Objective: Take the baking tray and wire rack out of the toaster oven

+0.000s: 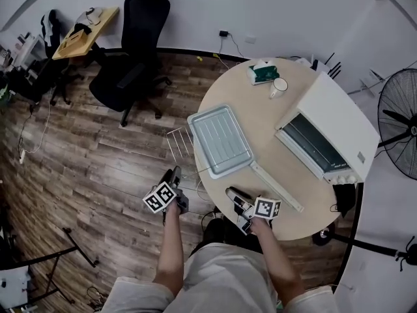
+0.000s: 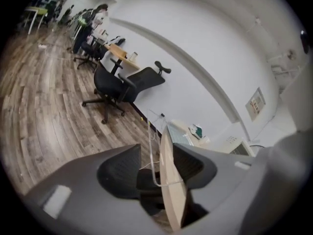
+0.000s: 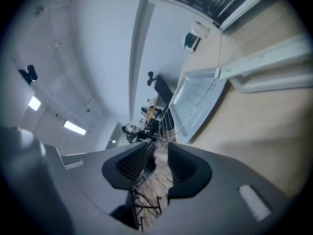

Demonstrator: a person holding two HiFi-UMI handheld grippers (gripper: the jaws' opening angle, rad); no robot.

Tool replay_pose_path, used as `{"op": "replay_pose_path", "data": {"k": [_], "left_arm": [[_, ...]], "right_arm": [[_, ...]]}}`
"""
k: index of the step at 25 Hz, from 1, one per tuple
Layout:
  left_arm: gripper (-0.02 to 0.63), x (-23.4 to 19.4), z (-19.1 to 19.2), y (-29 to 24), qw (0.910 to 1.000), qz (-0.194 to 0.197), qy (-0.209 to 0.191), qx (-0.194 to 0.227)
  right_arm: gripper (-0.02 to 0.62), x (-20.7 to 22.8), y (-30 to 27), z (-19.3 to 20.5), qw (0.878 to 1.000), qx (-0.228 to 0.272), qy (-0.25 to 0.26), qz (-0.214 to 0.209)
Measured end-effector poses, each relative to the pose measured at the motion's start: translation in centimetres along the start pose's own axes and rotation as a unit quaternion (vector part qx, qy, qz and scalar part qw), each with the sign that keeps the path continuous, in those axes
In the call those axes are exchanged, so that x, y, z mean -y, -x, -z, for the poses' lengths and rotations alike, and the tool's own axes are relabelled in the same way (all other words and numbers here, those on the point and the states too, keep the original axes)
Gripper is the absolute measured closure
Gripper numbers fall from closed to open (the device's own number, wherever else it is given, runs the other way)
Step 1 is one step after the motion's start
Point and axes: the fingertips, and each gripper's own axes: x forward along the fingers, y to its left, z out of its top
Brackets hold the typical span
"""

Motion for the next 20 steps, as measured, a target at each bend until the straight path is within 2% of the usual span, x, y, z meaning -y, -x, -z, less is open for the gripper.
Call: {"op": "replay_pose_path", "data": {"k": [2, 7, 9, 14, 16, 20], "left_arm": [[0.385, 2.2, 0.0, 1.7, 0.9993, 0.01, -0.033, 0.012], [0.385, 10.0, 2.2, 3.5, 0.9941, 0.072, -0.082, -0.003], [0.385, 13.2, 4.0, 4.2, 0.9916, 0.088, -0.094, -0.011], [0.385, 20.6, 9.5, 6.2, 0.9845, 0.125, -0.118, -0.032], [0.385, 23.5, 11.1, 6.7, 0.9798, 0.149, -0.126, -0.041], [0.385, 27.3, 13.3, 8.1, 0.9695, 0.173, -0.166, -0.049]], "right_arm": [[0.488, 0.6, 1.3, -0.8, 1.0, 0.018, 0.015, 0.019], [0.488, 0.5, 4.6, -2.6, 0.995, 0.063, 0.058, 0.047], [0.488, 0.1, 6.8, -3.2, 0.99, 0.081, 0.091, 0.069], [0.488, -0.3, 13.0, -4.2, 0.963, 0.11, 0.201, 0.145], [0.489, -0.1, 15.1, -4.7, 0.952, 0.125, 0.221, 0.172], [0.489, -0.9, 18.5, -4.7, 0.939, 0.161, 0.242, 0.185]]}}
